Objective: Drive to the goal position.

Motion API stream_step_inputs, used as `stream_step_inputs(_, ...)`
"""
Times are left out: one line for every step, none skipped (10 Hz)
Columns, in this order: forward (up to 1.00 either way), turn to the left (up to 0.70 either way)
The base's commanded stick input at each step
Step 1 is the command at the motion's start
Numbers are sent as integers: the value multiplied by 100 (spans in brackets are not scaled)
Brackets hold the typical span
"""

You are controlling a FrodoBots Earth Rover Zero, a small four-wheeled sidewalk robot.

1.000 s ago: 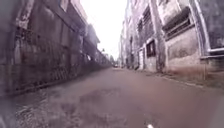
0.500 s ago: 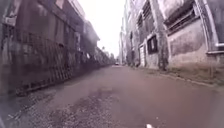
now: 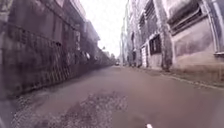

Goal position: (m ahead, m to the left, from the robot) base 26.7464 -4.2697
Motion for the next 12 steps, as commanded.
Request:
stream_step_inputs(60, -3)
stream_step_inputs(60, -7)
stream_step_inputs(60, -13)
stream_step_inputs(60, -12)
stream_step_inputs(60, 0)
stream_step_inputs(60, 0)
stream_step_inputs(60, 0)
stream_step_inputs(60, 0)
stream_step_inputs(60, 0)
stream_step_inputs(60, 0)
stream_step_inputs(60, 0)
stream_step_inputs(60, 0)
